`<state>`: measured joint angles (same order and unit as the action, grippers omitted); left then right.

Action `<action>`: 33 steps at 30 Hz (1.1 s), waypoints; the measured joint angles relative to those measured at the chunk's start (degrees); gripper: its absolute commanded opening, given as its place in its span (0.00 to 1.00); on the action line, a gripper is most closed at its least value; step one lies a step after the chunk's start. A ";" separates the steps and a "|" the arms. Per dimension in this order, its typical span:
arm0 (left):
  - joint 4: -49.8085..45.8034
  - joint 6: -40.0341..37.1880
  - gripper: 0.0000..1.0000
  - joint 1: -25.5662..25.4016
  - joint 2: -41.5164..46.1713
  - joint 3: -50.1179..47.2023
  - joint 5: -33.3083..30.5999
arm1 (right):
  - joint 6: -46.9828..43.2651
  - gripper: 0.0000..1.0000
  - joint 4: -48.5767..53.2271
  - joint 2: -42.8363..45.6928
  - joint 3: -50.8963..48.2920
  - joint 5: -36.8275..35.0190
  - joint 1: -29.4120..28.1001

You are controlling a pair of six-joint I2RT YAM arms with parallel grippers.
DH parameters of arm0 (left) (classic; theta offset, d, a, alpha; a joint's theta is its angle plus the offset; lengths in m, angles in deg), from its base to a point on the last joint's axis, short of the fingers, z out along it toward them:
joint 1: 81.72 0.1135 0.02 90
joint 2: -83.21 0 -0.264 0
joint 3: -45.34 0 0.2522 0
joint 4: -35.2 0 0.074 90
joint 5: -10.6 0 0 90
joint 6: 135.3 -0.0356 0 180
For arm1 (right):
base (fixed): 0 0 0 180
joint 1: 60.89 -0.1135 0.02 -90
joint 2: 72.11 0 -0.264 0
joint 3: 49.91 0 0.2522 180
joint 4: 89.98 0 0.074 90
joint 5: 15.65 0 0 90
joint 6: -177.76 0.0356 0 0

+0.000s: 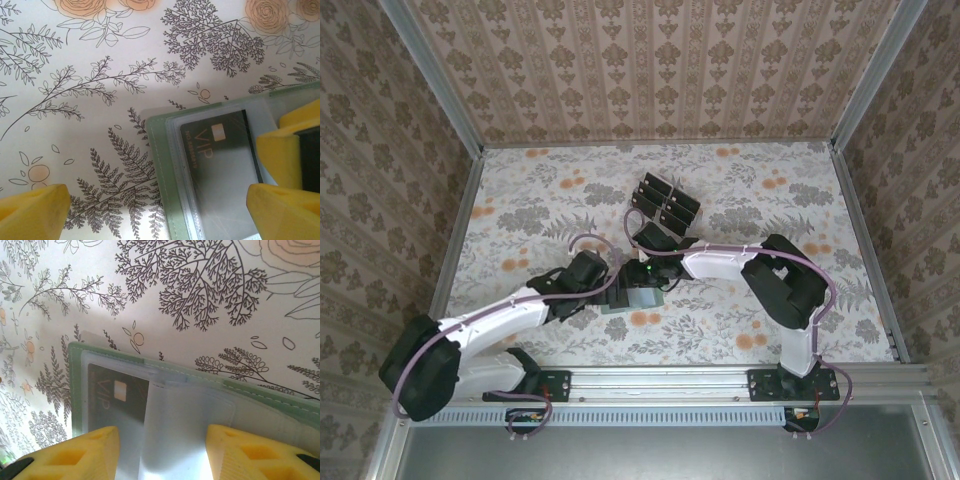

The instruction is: Put the credit cards into the card holder

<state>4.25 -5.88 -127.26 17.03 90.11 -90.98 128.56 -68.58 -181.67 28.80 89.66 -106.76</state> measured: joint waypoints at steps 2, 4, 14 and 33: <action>0.28 0.02 1.00 -0.85 1.27 -0.90 -0.46 | 1.16 0.52 -0.87 -0.02 -0.35 0.26 0.00; 0.63 0.02 1.00 -1.84 2.38 -1.66 -0.92 | 2.14 0.53 -1.64 -0.02 -0.63 0.59 0.04; 4.74 0.00 1.00 -7.48 4.17 -4.15 -2.93 | 5.60 0.55 -3.89 0.00 -1.49 1.79 0.50; 10.47 -3.02 1.00 -8.81 -8.92 0.76 -3.37 | 7.41 0.57 -6.19 0.72 -3.08 2.16 1.01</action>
<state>14.72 -8.90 -136.07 8.12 90.87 -94.34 135.97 -74.76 -180.95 25.71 91.83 -105.75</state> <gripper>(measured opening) 0.997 0.566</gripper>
